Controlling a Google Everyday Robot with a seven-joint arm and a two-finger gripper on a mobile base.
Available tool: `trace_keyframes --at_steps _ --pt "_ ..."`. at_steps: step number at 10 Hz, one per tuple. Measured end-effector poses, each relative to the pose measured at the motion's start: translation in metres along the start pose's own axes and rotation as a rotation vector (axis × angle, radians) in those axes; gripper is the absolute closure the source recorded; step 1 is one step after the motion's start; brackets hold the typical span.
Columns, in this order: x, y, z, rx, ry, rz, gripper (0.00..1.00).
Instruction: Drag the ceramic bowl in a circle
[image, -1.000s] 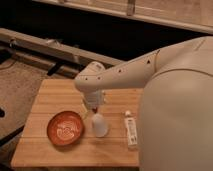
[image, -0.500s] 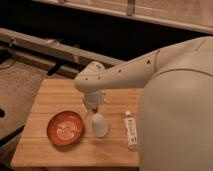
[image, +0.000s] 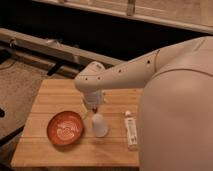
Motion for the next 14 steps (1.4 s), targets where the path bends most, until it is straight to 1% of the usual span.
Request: trace_keyframes --at_steps 10,12,13,14 --pt "0.0 0.0 0.0 -0.001 0.0 -0.001 0.2" --pt "-0.004 -0.001 0.003 -0.006 0.006 -0.028 0.2" --pt "-0.012 0.004 0.005 -0.01 0.008 -0.056 0.2" --pt "-0.026 0.012 0.01 -0.014 0.005 -0.086 0.2"
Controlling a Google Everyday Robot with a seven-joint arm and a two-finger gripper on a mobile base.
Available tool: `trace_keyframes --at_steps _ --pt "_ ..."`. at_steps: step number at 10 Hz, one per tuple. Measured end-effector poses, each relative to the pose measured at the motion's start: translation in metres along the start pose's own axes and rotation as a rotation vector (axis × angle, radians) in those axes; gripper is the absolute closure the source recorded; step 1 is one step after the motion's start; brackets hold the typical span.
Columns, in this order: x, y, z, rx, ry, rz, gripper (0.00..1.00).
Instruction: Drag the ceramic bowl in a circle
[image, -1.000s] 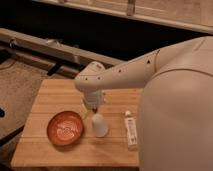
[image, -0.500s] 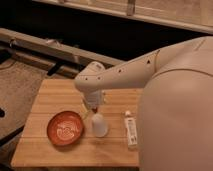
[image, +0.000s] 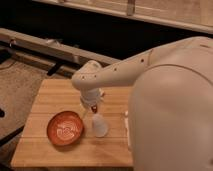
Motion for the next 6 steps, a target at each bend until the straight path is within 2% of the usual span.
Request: trace_keyframes --at_steps 3,6 --pt "-0.045 0.027 0.021 -0.017 0.009 -0.092 0.2" --pt "-0.058 0.046 0.049 -0.026 0.018 -0.143 0.2"
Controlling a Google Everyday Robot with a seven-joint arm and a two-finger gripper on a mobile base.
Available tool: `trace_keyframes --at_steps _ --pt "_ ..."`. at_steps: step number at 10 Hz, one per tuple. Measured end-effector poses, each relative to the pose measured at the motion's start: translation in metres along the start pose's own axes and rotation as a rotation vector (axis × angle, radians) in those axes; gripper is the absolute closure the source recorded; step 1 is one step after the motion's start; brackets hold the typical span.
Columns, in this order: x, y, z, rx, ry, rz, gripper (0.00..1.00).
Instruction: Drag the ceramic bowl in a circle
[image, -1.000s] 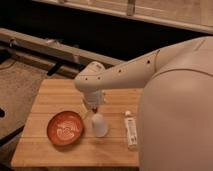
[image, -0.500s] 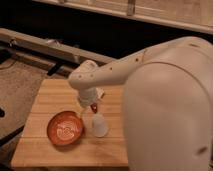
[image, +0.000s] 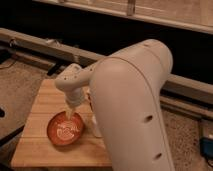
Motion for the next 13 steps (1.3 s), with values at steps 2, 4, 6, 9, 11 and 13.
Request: trace_keyframes --at_steps 2,4,6,9,11,13 --pt "-0.004 0.013 0.025 -0.011 0.008 -0.031 0.2" --pt "-0.003 0.018 0.04 -0.026 0.021 -0.038 0.2" --pt "-0.001 0.023 0.053 -0.037 0.04 -0.054 0.2" --pt "-0.001 0.024 0.07 -0.05 0.075 -0.061 0.21" --pt "-0.001 0.021 0.077 -0.062 0.097 -0.062 0.36" --pt "-0.002 0.021 0.078 -0.083 0.111 -0.064 0.56"
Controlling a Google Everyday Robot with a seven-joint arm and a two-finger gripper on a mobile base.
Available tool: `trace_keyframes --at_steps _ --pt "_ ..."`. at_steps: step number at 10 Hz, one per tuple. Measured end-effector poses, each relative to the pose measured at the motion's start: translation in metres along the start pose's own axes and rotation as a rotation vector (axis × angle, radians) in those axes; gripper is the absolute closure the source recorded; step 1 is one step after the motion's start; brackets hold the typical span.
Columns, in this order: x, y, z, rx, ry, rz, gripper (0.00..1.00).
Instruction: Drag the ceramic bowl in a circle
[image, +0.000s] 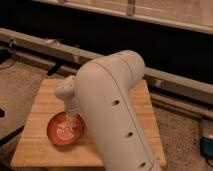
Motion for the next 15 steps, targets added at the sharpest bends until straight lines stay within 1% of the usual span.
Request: trace_keyframes --at_steps 1,3,4,5,7,9,12,14,15 --pt "0.002 -0.001 -0.001 -0.021 0.009 0.002 0.65" --pt "0.003 -0.002 -0.009 -0.037 0.009 0.013 0.86" --pt "0.003 -0.002 -0.019 -0.039 0.008 0.02 0.95" --pt "0.003 -0.007 -0.025 -0.036 0.008 0.032 1.0" --pt "-0.005 -0.018 -0.031 -0.027 0.004 0.062 1.0" --pt "-0.023 -0.029 -0.035 -0.01 0.006 0.087 1.0" --pt "-0.063 -0.039 -0.039 0.019 0.003 0.11 1.0" --pt "-0.088 -0.03 -0.047 0.034 -0.014 0.087 1.0" --pt "-0.096 -0.018 -0.055 0.039 -0.03 0.06 1.0"
